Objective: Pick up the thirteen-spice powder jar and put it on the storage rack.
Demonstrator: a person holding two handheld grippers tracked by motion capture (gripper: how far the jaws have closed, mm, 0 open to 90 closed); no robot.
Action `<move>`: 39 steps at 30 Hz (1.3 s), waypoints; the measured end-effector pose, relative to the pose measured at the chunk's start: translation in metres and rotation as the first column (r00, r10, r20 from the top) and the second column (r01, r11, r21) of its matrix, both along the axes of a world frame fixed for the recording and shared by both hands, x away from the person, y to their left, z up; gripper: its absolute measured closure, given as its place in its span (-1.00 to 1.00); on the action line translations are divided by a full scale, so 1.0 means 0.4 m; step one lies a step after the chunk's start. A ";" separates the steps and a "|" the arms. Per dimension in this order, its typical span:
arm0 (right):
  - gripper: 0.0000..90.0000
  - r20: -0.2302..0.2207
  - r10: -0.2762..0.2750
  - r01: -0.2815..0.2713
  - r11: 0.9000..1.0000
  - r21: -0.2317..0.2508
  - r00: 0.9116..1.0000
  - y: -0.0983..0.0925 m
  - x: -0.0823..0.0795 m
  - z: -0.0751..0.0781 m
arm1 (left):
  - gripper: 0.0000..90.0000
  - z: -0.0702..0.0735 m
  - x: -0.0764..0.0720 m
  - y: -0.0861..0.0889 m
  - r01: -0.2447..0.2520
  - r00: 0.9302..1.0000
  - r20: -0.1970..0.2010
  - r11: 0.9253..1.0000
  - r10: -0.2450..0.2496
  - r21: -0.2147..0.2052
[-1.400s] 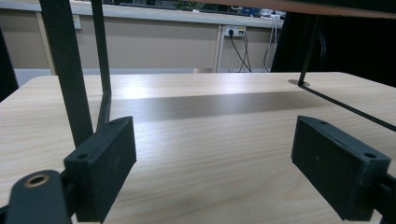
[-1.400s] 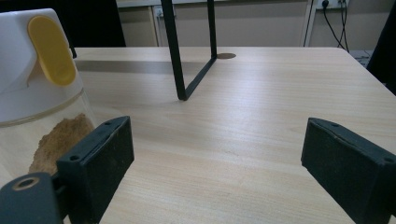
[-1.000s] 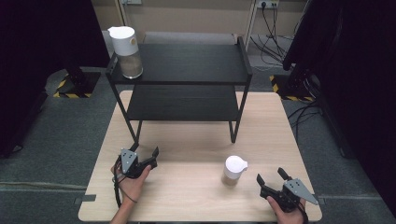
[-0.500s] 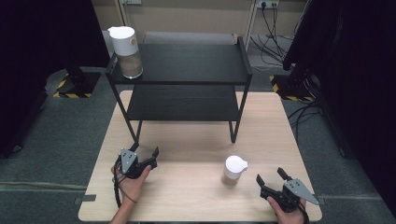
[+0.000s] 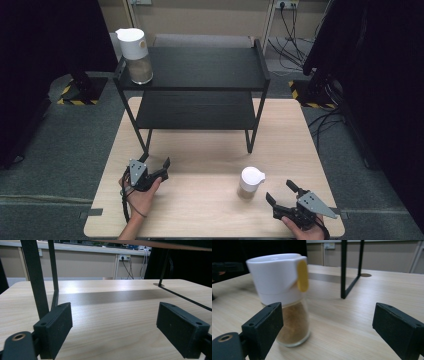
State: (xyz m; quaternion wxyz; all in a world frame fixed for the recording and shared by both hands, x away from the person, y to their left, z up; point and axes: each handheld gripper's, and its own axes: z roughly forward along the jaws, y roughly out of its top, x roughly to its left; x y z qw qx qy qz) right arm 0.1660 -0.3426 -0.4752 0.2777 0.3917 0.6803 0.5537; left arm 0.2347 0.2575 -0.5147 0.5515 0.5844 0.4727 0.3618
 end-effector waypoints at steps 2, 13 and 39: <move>-0.77 -0.011 0.034 -0.034 0.999 -0.007 0.999 0.005 0.010 0.006 | -0.71 0.000 0.000 -0.001 0.000 1.000 0.001 1.000 0.000 0.001; -0.75 -0.034 0.128 -0.129 0.991 -0.031 0.991 0.048 0.065 0.017 | -0.72 -0.001 0.000 -0.001 0.002 1.000 0.003 1.000 -0.003 0.001; -0.46 -0.070 0.224 -0.227 0.973 -0.044 0.972 0.087 0.166 0.009 | -0.72 0.001 0.001 -0.001 0.008 1.000 0.001 1.000 -0.008 0.007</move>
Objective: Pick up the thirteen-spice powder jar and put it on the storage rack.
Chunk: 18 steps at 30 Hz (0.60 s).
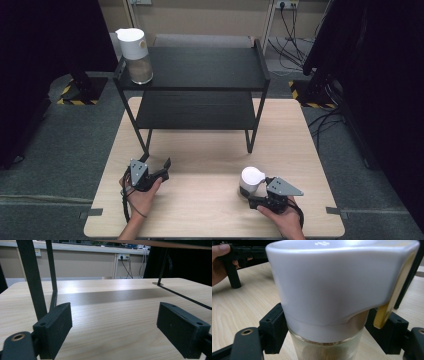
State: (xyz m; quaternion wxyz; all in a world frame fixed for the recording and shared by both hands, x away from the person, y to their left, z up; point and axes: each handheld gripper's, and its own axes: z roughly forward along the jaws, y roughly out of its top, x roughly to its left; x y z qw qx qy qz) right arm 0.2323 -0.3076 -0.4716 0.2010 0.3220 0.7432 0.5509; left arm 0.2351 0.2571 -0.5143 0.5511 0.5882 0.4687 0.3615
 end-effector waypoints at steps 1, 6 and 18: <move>-0.45 -0.001 0.003 -0.003 1.000 0.002 1.000 -0.001 0.002 -0.001 | -0.72 0.000 0.000 0.000 0.000 1.000 0.000 1.000 0.000 0.000; -0.35 -0.010 0.025 -0.025 1.000 0.012 1.000 -0.006 0.010 -0.006 | -0.72 0.000 -0.001 -0.001 -0.001 1.000 0.001 1.000 0.001 0.001; -0.31 0.021 -0.012 0.012 1.000 -0.026 1.000 0.018 -0.013 0.001 | -0.72 0.000 0.000 -0.001 0.000 1.000 0.000 1.000 0.000 0.003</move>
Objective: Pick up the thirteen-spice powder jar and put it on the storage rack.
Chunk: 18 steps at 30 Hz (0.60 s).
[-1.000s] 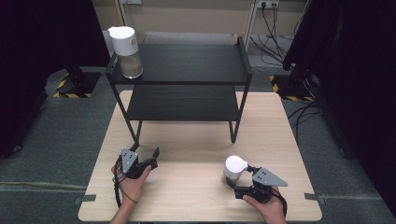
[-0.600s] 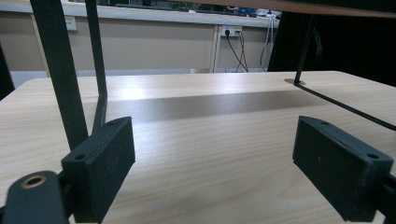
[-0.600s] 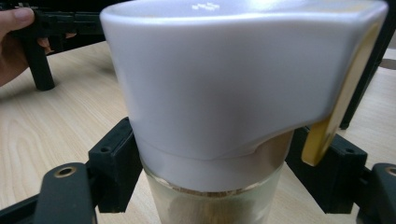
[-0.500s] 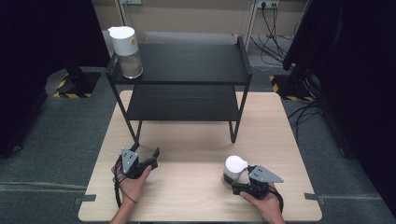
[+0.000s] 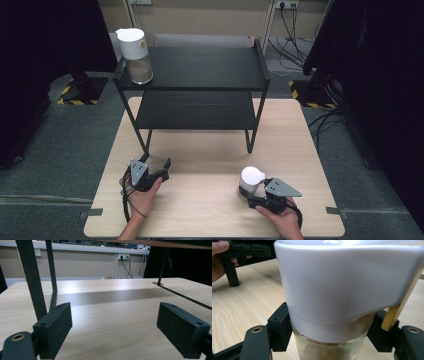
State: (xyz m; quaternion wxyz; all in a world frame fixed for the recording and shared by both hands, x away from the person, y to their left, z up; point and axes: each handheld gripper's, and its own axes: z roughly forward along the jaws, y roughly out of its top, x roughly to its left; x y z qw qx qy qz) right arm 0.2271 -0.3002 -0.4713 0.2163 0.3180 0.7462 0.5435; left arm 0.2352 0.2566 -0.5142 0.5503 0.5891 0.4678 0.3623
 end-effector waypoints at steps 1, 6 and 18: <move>-0.31 0.000 -0.004 0.004 1.000 0.002 1.000 0.002 -0.002 0.000 | -0.72 0.000 0.000 0.000 0.000 1.000 0.000 1.000 0.000 0.001; -0.31 0.003 -0.029 0.029 0.999 0.015 1.000 0.013 -0.011 -0.001 | -0.72 0.000 0.000 0.000 0.001 1.000 0.000 1.000 -0.001 -0.001; -0.31 0.080 -0.091 0.083 0.992 0.091 0.993 0.044 -0.042 0.032 | -0.72 0.001 0.000 -0.001 0.001 1.000 0.000 1.000 -0.001 0.005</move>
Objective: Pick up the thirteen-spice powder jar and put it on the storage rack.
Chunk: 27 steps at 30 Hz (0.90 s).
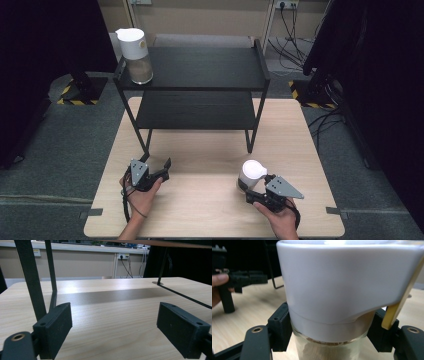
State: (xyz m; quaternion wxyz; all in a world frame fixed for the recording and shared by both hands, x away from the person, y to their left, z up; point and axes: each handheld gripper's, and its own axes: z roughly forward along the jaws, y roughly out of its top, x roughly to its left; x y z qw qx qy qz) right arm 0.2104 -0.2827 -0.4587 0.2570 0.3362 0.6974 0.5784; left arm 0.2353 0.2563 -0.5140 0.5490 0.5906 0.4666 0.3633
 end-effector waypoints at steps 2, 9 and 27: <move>-0.31 0.015 -0.003 0.003 1.000 0.008 1.000 0.005 0.000 0.006 | -0.72 0.000 0.000 0.000 -0.001 1.000 0.001 1.000 0.001 -0.001; -0.31 0.057 -0.017 0.015 0.999 0.043 0.998 0.016 -0.001 0.031 | -0.72 0.000 0.000 -0.001 0.000 1.000 0.000 1.000 0.000 0.003; -0.31 0.140 -0.053 0.036 0.992 0.119 0.989 0.027 0.014 0.085 | -0.72 0.001 0.000 -0.002 0.000 1.000 -0.001 1.000 0.000 0.006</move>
